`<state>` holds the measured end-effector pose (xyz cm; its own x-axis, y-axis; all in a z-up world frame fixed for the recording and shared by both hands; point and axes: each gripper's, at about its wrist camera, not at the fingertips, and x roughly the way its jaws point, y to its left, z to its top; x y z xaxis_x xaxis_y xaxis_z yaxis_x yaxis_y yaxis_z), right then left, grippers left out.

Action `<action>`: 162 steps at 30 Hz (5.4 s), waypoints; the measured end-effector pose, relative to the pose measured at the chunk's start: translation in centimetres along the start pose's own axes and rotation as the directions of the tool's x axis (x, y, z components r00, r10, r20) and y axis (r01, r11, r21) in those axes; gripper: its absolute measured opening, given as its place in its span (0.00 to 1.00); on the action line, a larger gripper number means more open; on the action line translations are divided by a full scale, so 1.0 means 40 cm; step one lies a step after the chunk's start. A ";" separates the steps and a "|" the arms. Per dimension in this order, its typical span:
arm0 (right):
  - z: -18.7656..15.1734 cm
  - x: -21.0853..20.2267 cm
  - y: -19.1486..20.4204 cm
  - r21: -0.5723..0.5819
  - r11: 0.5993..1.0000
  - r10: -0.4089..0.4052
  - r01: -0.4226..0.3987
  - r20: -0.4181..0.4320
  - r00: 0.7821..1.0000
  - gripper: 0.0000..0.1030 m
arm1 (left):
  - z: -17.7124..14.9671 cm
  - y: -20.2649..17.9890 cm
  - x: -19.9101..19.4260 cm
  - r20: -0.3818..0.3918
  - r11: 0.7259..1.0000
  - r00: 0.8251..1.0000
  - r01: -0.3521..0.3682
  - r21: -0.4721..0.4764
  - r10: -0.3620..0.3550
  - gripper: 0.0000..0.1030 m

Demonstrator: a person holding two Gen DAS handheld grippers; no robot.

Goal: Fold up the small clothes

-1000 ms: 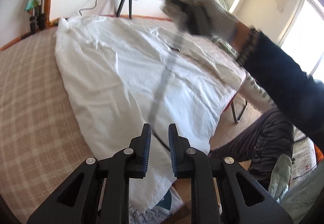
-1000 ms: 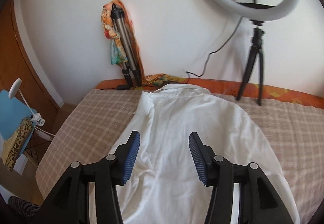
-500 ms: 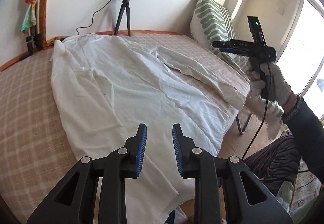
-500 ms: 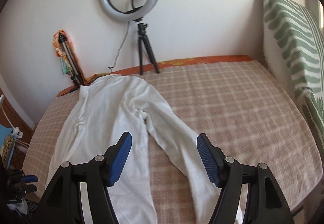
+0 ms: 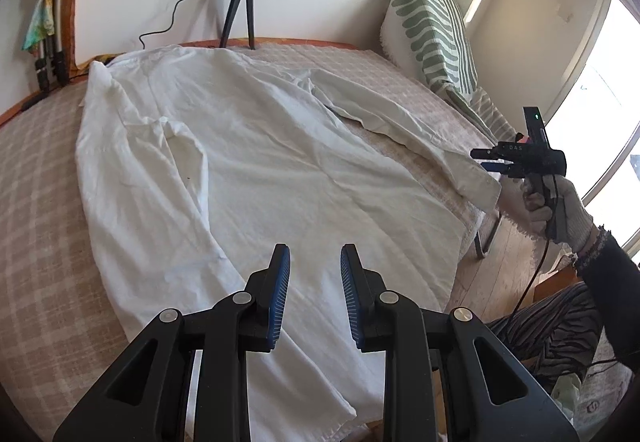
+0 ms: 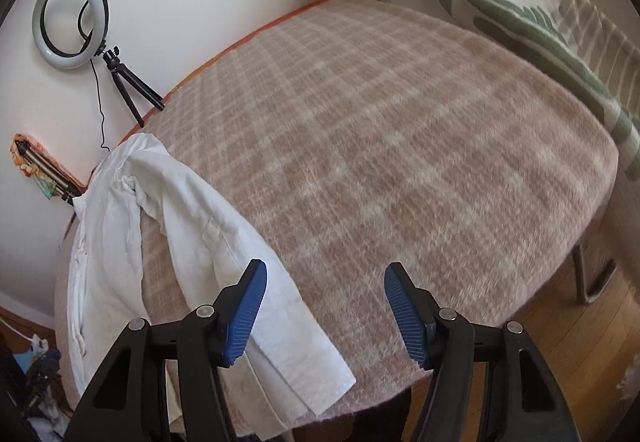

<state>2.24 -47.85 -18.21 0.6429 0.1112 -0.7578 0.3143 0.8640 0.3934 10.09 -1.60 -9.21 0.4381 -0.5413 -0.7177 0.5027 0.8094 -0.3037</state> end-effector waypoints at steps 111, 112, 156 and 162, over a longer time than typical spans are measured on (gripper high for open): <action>0.037 0.168 0.699 -0.592 0.768 0.148 -0.243 -0.205 0.967 0.29 | -0.175 -0.121 0.103 0.035 0.964 0.984 0.178 -0.195 -0.175 0.09; 0.007 0.161 0.666 -0.587 0.771 0.141 -0.248 -0.222 0.965 0.29 | -0.178 -0.124 0.089 0.044 0.968 0.986 0.167 -0.186 -0.162 0.09; -0.156 0.109 0.358 -0.470 0.845 0.143 -0.255 -0.262 0.954 0.57 | -0.287 -0.019 -0.068 0.076 0.976 0.996 -0.020 -0.217 0.037 0.39; -0.203 0.116 0.380 -0.501 0.833 0.107 -0.237 -0.273 0.956 0.56 | -0.254 0.009 -0.065 0.115 0.966 0.992 -0.030 -0.256 0.061 0.39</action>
<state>4.33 -30.23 -19.96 0.4574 0.3331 -0.8245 -0.2402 0.9390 0.2461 1.55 2.41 -13.82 0.5504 -0.5135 -0.6584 0.2815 0.8565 -0.4326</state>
